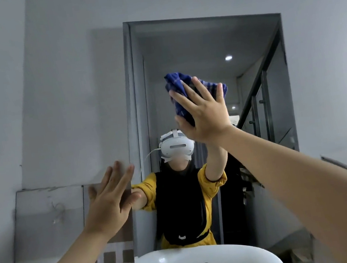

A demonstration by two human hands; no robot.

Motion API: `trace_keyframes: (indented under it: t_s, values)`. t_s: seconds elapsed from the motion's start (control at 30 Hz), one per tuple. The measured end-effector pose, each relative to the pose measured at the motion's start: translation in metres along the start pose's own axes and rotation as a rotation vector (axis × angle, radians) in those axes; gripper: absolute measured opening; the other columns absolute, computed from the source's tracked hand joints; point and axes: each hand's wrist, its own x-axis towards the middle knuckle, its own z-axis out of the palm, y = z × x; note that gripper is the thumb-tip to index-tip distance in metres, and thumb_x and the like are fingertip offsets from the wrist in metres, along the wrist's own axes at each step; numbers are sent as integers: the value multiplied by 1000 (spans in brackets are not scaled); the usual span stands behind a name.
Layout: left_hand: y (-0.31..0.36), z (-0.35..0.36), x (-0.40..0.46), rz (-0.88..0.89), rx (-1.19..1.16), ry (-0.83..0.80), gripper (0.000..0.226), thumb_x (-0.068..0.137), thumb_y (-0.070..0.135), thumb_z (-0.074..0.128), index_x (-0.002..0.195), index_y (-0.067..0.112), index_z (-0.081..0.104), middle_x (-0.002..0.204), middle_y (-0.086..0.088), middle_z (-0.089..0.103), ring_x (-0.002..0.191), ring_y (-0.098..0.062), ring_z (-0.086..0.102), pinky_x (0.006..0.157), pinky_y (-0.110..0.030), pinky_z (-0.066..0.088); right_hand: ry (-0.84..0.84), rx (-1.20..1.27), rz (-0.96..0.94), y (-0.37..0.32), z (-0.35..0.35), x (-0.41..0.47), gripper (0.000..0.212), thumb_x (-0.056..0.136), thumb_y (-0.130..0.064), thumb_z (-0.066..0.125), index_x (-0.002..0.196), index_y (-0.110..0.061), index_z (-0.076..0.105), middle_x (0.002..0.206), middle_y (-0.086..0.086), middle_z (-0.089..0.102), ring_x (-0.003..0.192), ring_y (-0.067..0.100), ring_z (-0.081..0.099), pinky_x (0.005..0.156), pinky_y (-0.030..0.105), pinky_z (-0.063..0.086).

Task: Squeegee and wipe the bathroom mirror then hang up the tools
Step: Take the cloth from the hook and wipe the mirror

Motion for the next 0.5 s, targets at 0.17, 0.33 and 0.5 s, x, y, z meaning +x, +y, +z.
trace_keyframes:
  t_s: [0.17, 0.33, 0.5]
  values:
    - [4, 0, -1, -71, 1, -1, 70, 80, 77, 16, 142, 50, 2, 157, 4, 6, 144, -22, 6, 106, -69, 21, 10, -51, 166, 61, -16, -24, 59, 90, -53, 43, 145, -35, 33, 155, -3, 34, 146, 29, 22, 108, 72, 14]
    - [10, 0, -2, -118, -1, -12, 70, 78, 76, 18, 142, 51, 0, 157, 4, 6, 144, -21, 5, 109, -65, 21, 47, -69, 351, 115, -25, -51, 57, 92, -50, 40, 145, -30, 33, 155, 3, 34, 145, 31, 21, 110, 70, 12]
    - [17, 0, -4, -156, 14, -4, 66, 83, 71, 21, 142, 49, 1, 157, -1, 6, 143, -25, 5, 112, -61, 17, 75, -43, 572, 116, -21, -71, 56, 94, -50, 36, 146, -31, 30, 156, 3, 33, 147, 30, 18, 108, 72, 9]
